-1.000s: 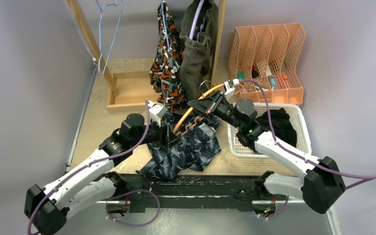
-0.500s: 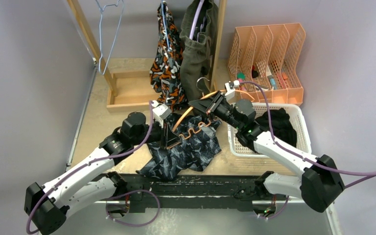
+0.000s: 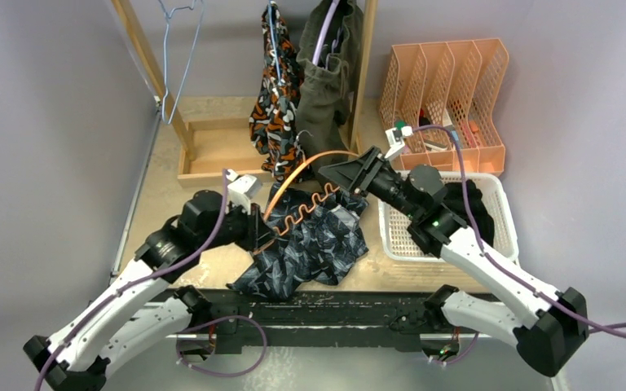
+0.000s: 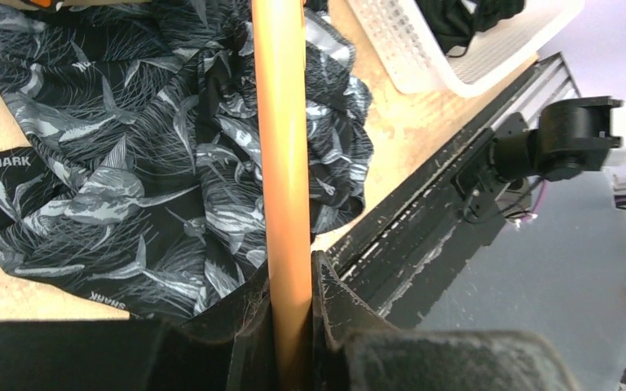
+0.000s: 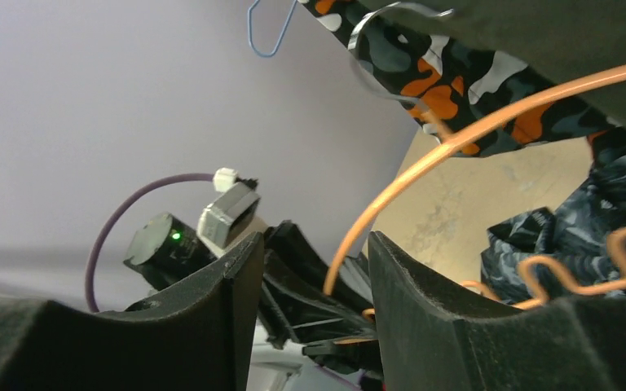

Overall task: Remove the shorts from the hanger
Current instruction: Place the hanger on the clothes rod.

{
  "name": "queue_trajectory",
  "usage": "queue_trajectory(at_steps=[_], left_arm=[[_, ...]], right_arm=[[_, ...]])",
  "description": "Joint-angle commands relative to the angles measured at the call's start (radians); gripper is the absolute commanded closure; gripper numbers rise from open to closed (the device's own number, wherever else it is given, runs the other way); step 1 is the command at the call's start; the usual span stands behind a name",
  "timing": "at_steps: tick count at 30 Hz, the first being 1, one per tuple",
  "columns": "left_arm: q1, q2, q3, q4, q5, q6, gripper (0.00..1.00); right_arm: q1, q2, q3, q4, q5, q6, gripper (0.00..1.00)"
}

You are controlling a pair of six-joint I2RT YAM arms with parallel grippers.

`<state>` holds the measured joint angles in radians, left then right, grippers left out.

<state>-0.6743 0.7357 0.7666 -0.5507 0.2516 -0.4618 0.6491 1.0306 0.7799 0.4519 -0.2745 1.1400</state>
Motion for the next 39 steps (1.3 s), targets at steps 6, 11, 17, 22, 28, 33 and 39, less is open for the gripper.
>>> queue_trajectory(at_steps=[6,11,17,22,28,33,39], left_arm=[[0.001,-0.16,0.162,-0.223,0.015,-0.06,1.0],[0.002,-0.249,0.196,-0.34,-0.038,-0.108,1.0],[0.003,-0.26,0.285,-0.526,-0.1,-0.134,1.0],[0.003,-0.285,0.352,-0.626,-0.155,-0.187,1.0],[0.003,-0.267,0.474,-0.772,-0.226,-0.219,1.0],[0.004,-0.242,0.556,-0.819,-0.246,-0.232,1.0],[0.015,-0.201,0.616,-0.917,-0.286,-0.253,1.0]], right_arm=[[0.004,-0.171,0.055,-0.225,0.262,-0.162,0.45],[0.003,-0.226,0.037,-0.262,0.316,-0.164,0.43],[0.004,-0.248,0.021,-0.27,0.329,-0.155,0.42],[0.004,-0.247,0.02,-0.269,0.32,-0.148,0.4],[0.004,-0.237,0.019,-0.254,0.306,-0.14,0.39],[0.003,-0.237,0.007,-0.249,0.296,-0.13,0.39],[0.003,-0.262,-0.021,-0.246,0.309,-0.121,0.39]])
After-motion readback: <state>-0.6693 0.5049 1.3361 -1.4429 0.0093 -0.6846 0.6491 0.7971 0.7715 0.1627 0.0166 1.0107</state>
